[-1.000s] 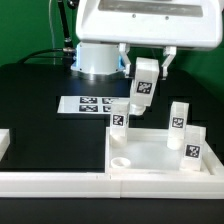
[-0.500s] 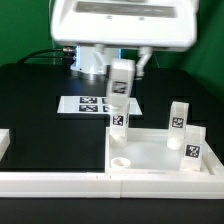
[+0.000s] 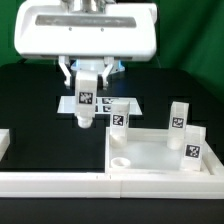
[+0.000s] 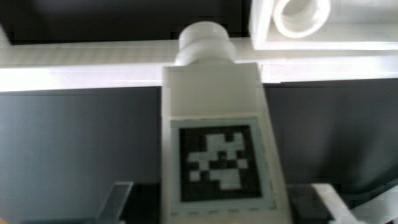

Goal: Assemble square table

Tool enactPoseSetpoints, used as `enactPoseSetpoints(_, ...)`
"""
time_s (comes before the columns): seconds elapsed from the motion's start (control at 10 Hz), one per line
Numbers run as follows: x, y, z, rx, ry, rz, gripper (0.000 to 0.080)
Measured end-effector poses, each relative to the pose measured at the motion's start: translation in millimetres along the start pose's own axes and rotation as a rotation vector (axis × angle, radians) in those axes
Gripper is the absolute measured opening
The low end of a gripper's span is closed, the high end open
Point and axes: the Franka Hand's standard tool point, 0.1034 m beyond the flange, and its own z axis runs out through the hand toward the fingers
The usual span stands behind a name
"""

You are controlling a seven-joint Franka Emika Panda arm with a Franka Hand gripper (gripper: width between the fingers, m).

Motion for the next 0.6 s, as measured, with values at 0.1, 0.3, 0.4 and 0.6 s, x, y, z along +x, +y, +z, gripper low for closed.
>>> enactPoseSetpoints(0.1, -4.8, -9.3, 8.3, 0.007, -0.008, 0.04, 0.0291)
enactPoseSetpoints(0.3, -8.1, -29.6, 18.6, 0.026, -0.018, 0.105, 0.0291)
enactPoseSetpoints(0.4, -11.7, -38.7, 17.5, 0.043, -0.051, 0.12, 0.0291)
enactPoseSetpoints(0.6, -11.9, -36.5, 17.9, 0.041, -0.05, 0.121, 0.0291)
